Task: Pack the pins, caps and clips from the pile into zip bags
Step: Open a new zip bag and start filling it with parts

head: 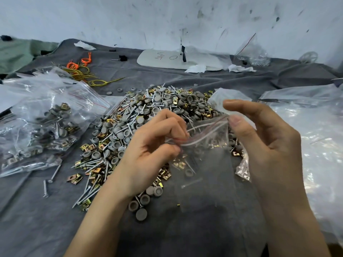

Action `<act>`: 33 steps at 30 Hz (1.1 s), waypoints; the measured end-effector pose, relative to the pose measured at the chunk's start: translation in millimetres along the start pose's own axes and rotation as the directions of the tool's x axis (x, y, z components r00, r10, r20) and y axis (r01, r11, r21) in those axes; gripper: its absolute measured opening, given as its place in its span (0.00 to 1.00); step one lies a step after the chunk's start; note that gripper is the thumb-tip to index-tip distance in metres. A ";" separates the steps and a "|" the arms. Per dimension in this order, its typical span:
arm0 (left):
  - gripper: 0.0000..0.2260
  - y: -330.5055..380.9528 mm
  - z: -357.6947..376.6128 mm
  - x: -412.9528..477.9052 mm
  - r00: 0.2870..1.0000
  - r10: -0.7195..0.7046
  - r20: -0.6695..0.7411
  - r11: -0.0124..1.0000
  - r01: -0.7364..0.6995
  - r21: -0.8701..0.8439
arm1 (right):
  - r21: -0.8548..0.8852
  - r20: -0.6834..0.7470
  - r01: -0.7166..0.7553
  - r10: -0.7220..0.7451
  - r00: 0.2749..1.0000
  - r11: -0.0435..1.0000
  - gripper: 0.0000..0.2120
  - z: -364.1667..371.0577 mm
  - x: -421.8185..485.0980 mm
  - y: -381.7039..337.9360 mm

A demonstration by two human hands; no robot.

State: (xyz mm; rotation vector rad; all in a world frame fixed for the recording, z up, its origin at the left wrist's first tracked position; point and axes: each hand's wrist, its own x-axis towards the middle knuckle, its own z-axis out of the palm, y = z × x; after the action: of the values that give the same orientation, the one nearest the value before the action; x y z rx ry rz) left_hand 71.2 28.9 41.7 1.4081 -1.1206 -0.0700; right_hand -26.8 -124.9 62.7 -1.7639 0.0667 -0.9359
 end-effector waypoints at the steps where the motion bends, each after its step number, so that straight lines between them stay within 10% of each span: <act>1: 0.03 -1.7 -1.5 0.2 1.000 -0.002 -0.030 1.000 0.002 -0.018 | -0.012 -0.021 -0.029 0.029 0.999 1.000 0.06 -1.5 1.7 6.4; 6: 0.10 -9.1 -11.6 -0.8 0.986 0.024 -0.164 0.995 -0.040 -0.092 | -0.244 0.173 -0.286 0.332 0.927 0.927 0.10 1.2 3.3 44.9; 10: 0.10 -11.0 -22.7 -1.4 0.966 0.032 -0.255 0.991 -0.063 -0.116 | -0.565 0.350 -0.123 0.372 0.859 0.816 0.04 19.1 -2.5 62.4; 14: 0.09 -10.2 -27.5 -3.1 0.951 -0.001 -0.309 0.987 -0.050 -0.155 | -0.818 0.311 -0.031 0.487 0.816 0.575 0.03 26.9 -5.5 64.7; 21: 0.08 -8.2 -27.4 -2.4 0.944 0.005 -0.330 0.984 -0.064 -0.168 | -0.859 0.248 -0.032 0.470 0.847 0.512 0.05 35.4 -11.2 61.8; 28: 0.09 -10.2 -28.7 -2.1 0.952 -0.002 -0.306 0.985 -0.050 -0.163 | -0.798 0.223 -0.020 0.326 0.919 0.603 0.03 33.3 -9.0 67.5; 33: 0.07 -4.4 -19.5 -0.8 0.972 0.041 -0.230 0.998 -0.050 -0.033 | -0.124 -0.003 -0.278 0.279 0.960 0.953 0.09 9.6 2.9 34.0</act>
State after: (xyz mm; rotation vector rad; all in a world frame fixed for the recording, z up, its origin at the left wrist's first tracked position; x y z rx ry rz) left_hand 85.7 42.6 42.1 1.3192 -0.9546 0.1014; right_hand -5.8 -132.8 35.3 -1.8167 0.3620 -0.7254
